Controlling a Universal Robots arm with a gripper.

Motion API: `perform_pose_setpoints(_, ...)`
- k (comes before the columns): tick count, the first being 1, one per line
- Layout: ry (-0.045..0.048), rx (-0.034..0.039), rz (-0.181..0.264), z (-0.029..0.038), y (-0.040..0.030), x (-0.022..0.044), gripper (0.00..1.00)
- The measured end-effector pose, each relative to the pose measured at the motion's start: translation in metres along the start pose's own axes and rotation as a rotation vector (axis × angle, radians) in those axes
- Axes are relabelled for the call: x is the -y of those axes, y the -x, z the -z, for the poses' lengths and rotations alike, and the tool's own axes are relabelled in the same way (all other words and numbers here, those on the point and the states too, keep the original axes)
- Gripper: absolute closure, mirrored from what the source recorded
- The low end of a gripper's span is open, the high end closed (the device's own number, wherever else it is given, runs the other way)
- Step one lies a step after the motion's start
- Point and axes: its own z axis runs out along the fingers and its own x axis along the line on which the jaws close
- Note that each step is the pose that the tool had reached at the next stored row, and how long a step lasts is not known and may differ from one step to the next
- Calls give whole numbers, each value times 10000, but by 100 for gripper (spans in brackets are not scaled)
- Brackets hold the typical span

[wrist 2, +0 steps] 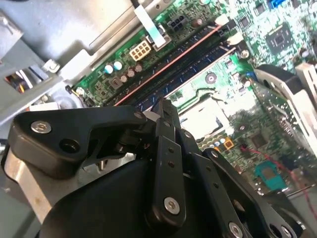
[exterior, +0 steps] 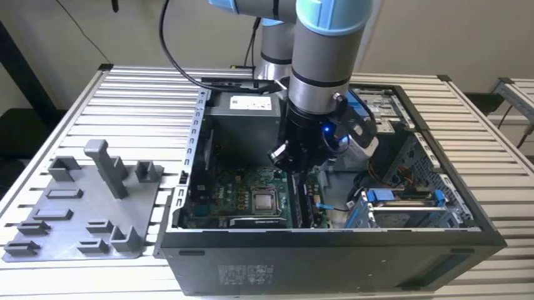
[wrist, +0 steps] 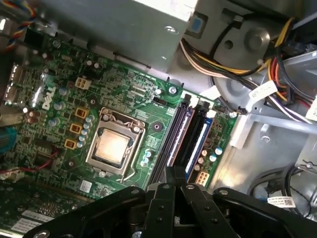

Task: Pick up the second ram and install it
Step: 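Press down the second ram until it locks into place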

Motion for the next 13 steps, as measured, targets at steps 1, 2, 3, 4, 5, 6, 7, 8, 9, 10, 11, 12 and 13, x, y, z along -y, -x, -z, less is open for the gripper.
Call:
perform_pose_setpoints(1, 4, 3, 147, 0, 0, 0, 89)
perform_pose_setpoints(2, 8, 5, 283, 0, 0, 0, 89)
perform_pose_setpoints(3, 13, 9, 429, 0, 0, 0, 89)
perform_pose_setpoints(4, 17, 11, 572, 0, 0, 0, 89)
perform_pose_setpoints(5, 21, 14, 716, 0, -1, 0, 89)
perform_pose_setpoints(6, 25, 16, 854, 0, 0, 0, 89)
perform_pose_setpoints(7, 30, 19, 995, 0, 0, 0, 89)
perform_pose_setpoints(8, 34, 22, 1148, 0, 0, 0, 89)
perform_pose_setpoints(9, 38, 25, 1307, 0, 0, 0, 89)
perform_pose_setpoints(10, 43, 28, 1471, 0, 0, 0, 89)
perform_pose_setpoints(11, 48, 31, 1651, 0, 0, 0, 89)
perform_pose_setpoints(12, 53, 34, 1815, 0, 0, 0, 89)
perform_pose_setpoints(13, 58, 37, 1984, 0, 0, 0, 89)
